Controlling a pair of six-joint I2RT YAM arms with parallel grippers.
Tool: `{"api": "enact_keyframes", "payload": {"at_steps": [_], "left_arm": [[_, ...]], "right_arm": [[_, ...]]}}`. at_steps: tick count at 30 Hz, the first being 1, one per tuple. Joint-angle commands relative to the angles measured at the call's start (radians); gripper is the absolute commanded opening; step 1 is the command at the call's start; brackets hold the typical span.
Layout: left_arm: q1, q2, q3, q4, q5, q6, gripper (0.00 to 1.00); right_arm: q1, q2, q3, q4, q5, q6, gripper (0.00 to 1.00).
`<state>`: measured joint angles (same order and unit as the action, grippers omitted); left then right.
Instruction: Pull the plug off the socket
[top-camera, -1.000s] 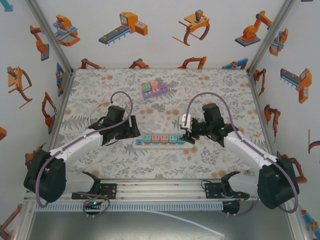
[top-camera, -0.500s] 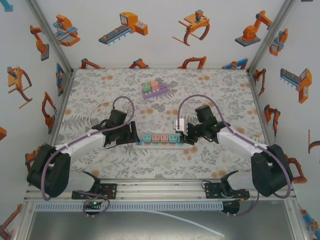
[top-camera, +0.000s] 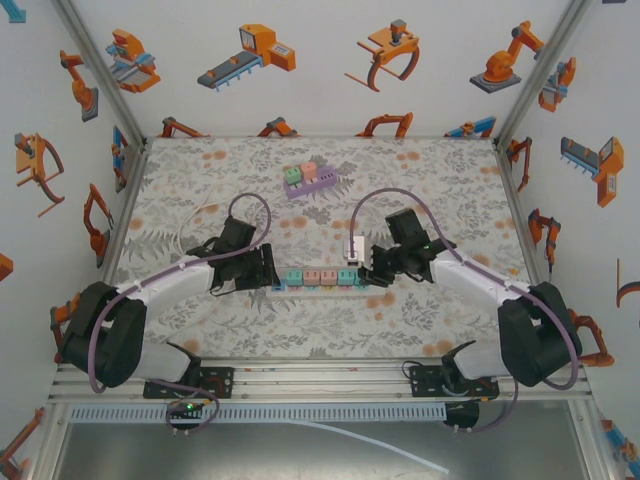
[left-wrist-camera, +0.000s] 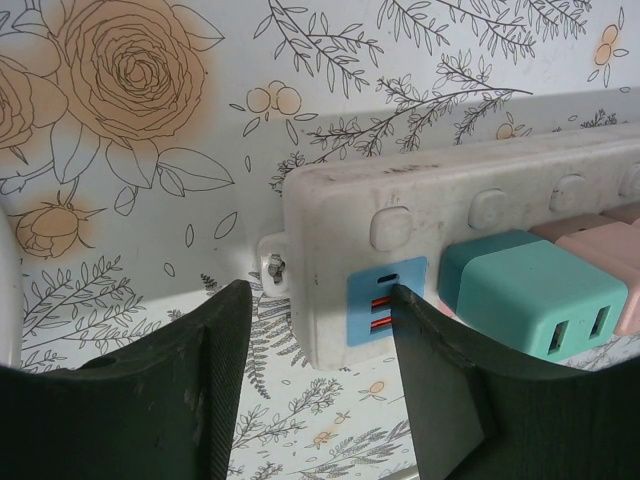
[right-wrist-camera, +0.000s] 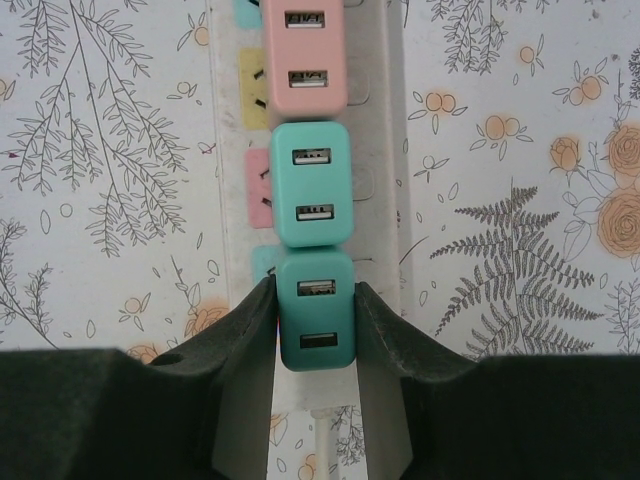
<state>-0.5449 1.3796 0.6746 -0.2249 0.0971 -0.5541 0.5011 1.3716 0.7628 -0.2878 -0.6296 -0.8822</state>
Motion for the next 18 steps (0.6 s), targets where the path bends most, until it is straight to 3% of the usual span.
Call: {"api": "enact_keyframes", "payload": {"at_steps": [1, 18], "left_arm": [[-0.007, 0.057, -0.011, -0.101, -0.076, 0.036, 0.55], [-0.022, 0.119, -0.007, -0.121, -0.135, 0.02, 0.52]], "right_arm": [[0.017, 0.026, 0.05, -0.004, -0.001, -0.019, 0.2], [0.022, -0.001, 0.117, -0.062, -0.023, 0.02, 0.11]]}}
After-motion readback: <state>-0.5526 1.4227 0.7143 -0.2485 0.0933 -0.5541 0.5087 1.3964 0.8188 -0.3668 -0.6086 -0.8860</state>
